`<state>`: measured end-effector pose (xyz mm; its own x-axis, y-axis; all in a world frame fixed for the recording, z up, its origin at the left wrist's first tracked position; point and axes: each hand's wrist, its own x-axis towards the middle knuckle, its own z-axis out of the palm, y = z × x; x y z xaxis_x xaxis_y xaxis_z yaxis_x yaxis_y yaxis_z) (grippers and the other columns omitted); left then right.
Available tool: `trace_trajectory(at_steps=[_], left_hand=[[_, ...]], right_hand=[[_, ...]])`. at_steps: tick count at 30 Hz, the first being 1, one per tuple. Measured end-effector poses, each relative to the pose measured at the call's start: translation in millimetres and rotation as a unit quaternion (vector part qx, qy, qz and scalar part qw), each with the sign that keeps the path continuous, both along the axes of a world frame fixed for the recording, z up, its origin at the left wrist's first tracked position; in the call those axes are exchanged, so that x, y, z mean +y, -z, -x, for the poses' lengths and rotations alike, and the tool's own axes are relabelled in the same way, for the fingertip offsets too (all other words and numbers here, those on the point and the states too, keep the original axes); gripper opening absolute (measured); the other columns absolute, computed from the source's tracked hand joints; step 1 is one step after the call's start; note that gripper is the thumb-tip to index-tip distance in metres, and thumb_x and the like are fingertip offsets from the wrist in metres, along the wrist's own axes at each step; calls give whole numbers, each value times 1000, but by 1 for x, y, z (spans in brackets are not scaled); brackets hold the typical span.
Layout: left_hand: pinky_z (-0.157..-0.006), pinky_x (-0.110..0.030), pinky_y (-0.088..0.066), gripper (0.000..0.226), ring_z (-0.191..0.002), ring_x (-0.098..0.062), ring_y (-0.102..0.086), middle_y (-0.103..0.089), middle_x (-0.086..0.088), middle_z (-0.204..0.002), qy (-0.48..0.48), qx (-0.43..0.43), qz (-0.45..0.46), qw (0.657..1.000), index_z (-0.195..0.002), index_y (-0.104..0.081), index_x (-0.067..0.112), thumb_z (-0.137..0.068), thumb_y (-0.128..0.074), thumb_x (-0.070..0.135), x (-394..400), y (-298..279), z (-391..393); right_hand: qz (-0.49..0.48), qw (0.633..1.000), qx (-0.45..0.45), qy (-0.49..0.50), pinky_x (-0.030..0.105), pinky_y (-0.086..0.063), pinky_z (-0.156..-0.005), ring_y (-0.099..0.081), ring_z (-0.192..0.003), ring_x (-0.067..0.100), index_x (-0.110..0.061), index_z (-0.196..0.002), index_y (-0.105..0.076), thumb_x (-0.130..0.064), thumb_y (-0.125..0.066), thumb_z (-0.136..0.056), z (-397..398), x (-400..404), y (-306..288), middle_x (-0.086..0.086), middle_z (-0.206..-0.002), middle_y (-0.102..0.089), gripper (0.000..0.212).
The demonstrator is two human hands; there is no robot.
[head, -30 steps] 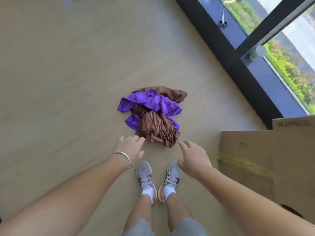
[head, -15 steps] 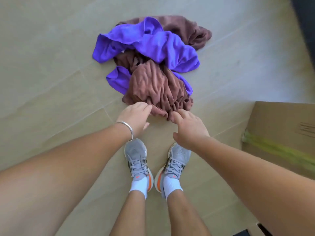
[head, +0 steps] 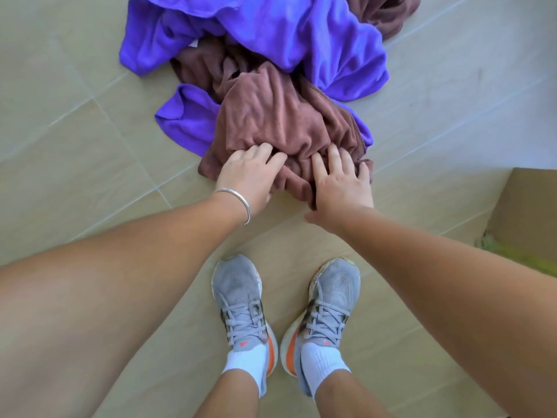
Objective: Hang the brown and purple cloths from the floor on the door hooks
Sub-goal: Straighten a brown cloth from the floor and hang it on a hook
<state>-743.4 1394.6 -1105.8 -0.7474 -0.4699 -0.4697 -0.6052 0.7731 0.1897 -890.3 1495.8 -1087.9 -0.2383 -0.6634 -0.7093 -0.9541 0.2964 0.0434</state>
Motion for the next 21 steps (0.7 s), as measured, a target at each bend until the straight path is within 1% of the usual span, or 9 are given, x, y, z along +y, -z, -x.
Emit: trace_trajectory(at_steps=[2,4,7,10,12,14,17,18,21], left_hand=[[-80,-40,-40,50,-101,-27,-56,-51,-6,-109,-13,3,18,1000,-119,-49,20,-73,-70,24,-8,4,5],[-72,-40,-37,36,-98,-30,-58,-55,-6,-105,-31,9,15,999,-112,-52,19,-78,-61,14,-21,3,9],[-70,-37,-35,32,-102,-30,-58,-60,-4,-111,-56,32,-32,997,-113,-54,20,-83,-53,10,-40,-4,1],[-84,-39,-44,44,-115,-26,-55,-59,-1,-127,-73,52,-80,993,-130,-51,22,-86,-55,18,-52,-30,-18],[-90,-41,-43,54,-118,-27,-54,-57,-3,-132,-90,66,-95,989,-137,-48,20,-83,-58,14,-59,-57,-29],[-88,-43,-44,57,-114,-28,-56,-59,-5,-129,-115,87,-88,986,-136,-49,19,-80,-57,8,-69,-88,-38],[-81,-42,-46,56,-107,-30,-58,-63,-3,-121,-167,128,-58,976,-131,-53,21,-78,-55,5,-91,-141,-46],[-78,-41,-47,55,-104,-31,-59,-64,-2,-118,-187,146,-47,970,-129,-54,22,-77,-55,4,-101,-159,-49],[-73,-38,-48,50,-97,-31,-62,-66,1,-112,-242,189,-8,952,-126,-56,26,-80,-53,6,-137,-215,-60]], right_hand=[[-10,999,32,6,56,-14,-112,2,-146,27,-19,-151,3,-62,-73,-67,-1,-4,9,11,-159,5,121],[1,999,54,10,57,-16,-112,1,-147,28,-21,-151,1,-46,-68,-80,1,-8,15,10,-159,6,102],[34,998,42,19,52,-22,-111,-5,-146,26,-22,-151,-5,-25,-48,-92,11,-10,7,7,-160,0,73],[36,999,4,27,47,-22,-113,-8,-146,25,-21,-152,-8,-25,-42,-93,19,-17,-23,6,-160,-5,67],[65,997,-23,25,42,-24,-111,-16,-144,24,-19,-150,-19,-24,-41,-92,24,-32,-55,8,-158,-16,62],[128,991,-41,10,39,-32,-101,-34,-134,25,-17,-136,-41,-31,-38,-86,26,-56,-94,8,-145,-39,52],[215,973,-88,12,42,-44,-87,-51,-113,32,-13,-116,-60,-44,-19,-68,25,-97,-160,7,-120,-57,70],[240,966,-93,9,42,-45,-83,-53,-106,33,-12,-112,-62,-40,-20,-68,25,-111,-178,8,-113,-59,67],[294,953,-72,-12,40,-45,-71,-58,-93,35,-12,-104,-66,-25,-45,-79,22,-158,-232,10,-102,-62,36]])
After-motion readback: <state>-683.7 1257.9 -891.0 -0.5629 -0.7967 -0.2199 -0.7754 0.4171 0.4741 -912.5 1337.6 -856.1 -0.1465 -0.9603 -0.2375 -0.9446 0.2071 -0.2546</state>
